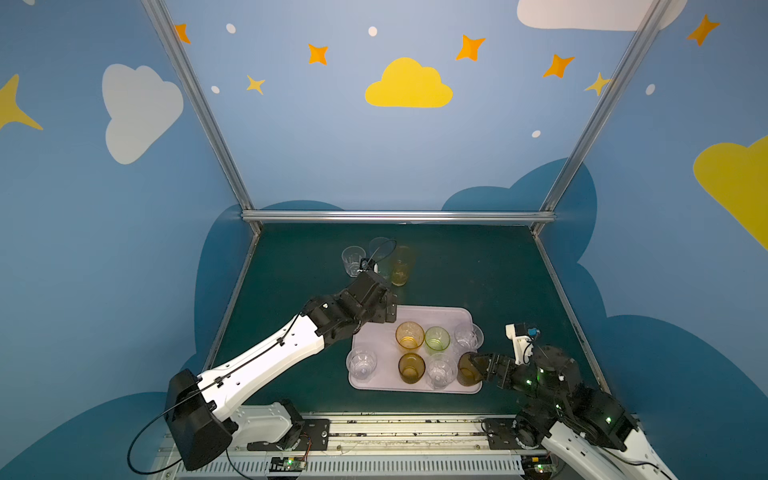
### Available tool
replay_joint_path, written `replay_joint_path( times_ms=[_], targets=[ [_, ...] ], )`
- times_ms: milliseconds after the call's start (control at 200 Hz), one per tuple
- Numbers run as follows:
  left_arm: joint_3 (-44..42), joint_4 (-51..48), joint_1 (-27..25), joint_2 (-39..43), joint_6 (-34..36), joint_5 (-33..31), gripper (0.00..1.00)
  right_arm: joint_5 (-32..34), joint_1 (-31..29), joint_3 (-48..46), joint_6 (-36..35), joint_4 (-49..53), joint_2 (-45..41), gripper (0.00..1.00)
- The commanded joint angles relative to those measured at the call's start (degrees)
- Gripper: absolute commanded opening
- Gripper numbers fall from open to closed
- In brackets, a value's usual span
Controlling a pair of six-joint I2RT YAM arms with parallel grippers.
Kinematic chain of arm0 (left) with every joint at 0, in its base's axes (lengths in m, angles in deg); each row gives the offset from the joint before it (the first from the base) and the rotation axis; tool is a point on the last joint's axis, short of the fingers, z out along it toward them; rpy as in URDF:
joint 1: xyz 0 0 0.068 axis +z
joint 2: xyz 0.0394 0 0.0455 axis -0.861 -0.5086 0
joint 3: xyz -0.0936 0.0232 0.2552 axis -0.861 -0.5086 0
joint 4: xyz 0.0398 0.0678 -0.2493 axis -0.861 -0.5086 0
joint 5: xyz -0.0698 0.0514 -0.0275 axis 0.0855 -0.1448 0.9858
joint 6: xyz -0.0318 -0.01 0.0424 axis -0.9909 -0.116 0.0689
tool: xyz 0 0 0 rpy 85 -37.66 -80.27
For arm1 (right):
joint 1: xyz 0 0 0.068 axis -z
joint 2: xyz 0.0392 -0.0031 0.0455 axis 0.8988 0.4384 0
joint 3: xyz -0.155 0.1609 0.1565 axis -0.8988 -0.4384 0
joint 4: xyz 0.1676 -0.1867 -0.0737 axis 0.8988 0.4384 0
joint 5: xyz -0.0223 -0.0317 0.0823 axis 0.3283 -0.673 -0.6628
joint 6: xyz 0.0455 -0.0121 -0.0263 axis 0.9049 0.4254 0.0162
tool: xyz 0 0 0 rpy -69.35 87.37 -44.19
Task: Place the glasses into the tray
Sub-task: 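Open the left gripper and lift it away from the amber glass, then reach the left gripper to the small clear faceted glass beyond the tray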
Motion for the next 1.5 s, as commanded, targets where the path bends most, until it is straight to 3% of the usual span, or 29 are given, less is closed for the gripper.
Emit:
replay_joint_path(
  times_ms=[0,396,1056,1272,1492],
  targets=[
    [-0.78,0.92,2.75,0.56,-0.11,1.32,1.00,0.97,0.25,-0.79,-1.58,-1.18,-2.54,0.86],
    [2.85,-0.73,12.37,-1.83,0.85,5.15,1.00,0.62,0.21,-0.50,-4.78,0.23,-2.19,0.86],
    [4.46,0.59,34.86,-5.45,1.69,16.56,1.00,0.80,0.21,-0.23,-7.82,2.13,-3.85,0.86],
    [7.47,3.05,38.11,-9.74,3.47,16.70,1.00,1.30,0.22,0.05,-7.82,2.50,-4.49,0.86],
    [14.13,3.96,40.88,-17.13,5.50,22.06,1.00,1.53,0.23,0.24,-7.54,2.88,-4.56,0.86]
  ],
)
